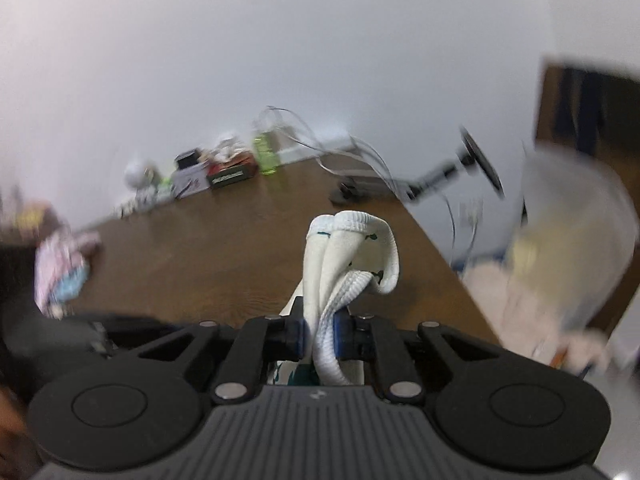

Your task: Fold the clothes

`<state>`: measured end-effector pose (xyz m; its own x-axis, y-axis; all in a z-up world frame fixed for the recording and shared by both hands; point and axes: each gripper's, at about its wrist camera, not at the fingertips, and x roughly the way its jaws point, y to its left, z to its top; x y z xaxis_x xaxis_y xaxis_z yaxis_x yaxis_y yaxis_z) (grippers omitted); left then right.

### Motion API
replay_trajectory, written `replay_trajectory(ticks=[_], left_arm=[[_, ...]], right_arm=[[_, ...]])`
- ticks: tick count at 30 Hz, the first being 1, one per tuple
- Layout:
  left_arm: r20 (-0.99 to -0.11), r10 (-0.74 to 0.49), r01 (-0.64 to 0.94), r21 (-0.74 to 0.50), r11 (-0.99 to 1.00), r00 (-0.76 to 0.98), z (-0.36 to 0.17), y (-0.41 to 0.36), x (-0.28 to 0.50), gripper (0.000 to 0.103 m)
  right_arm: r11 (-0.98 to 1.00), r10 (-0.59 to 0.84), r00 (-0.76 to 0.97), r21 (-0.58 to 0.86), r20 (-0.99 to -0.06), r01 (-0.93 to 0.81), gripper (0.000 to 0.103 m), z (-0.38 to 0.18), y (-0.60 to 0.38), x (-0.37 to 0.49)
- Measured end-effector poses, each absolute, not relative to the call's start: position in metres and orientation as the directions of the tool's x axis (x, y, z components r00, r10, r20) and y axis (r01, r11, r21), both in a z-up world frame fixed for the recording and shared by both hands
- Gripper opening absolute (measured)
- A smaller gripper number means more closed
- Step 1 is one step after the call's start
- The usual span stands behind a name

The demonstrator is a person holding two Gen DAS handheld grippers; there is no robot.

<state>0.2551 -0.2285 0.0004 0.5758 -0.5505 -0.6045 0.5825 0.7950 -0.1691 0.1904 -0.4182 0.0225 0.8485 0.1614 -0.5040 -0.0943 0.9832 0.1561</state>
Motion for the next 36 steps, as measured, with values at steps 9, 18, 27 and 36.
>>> replay_trajectory(ticks=[9, 18, 27, 36], left_arm=[[-0.637, -0.549, 0.513, -0.268, 0.815, 0.541, -0.002, -0.157, 0.251, 0.014], [-0.553, -0.536, 0.413, -0.341, 0.844, 0.638, 0.023, -0.075, 0.238, 0.025], [-0.510, -0.571, 0.419, -0.390, 0.820, 0.643, 0.032, -0.072, 0.234, 0.038], [-0.458, -0.623, 0.478, -0.402, 0.781, 0.633, 0.048, -0.092, 0.232, 0.038]], right_arm=[[0.958, 0.240, 0.812, -0.003, -0.532, -0.285, 0.012, 0.033, -0.337, 0.199], [0.939, 0.296, 0.740, 0.043, -0.604, -0.340, 0.014, -0.003, -0.294, 0.203], [0.903, 0.394, 0.714, 0.100, -0.579, -0.417, 0.070, -0.013, -0.287, 0.190], [0.909, 0.410, 0.811, 0.257, -0.418, -0.327, 0.057, 0.028, -0.368, 0.156]])
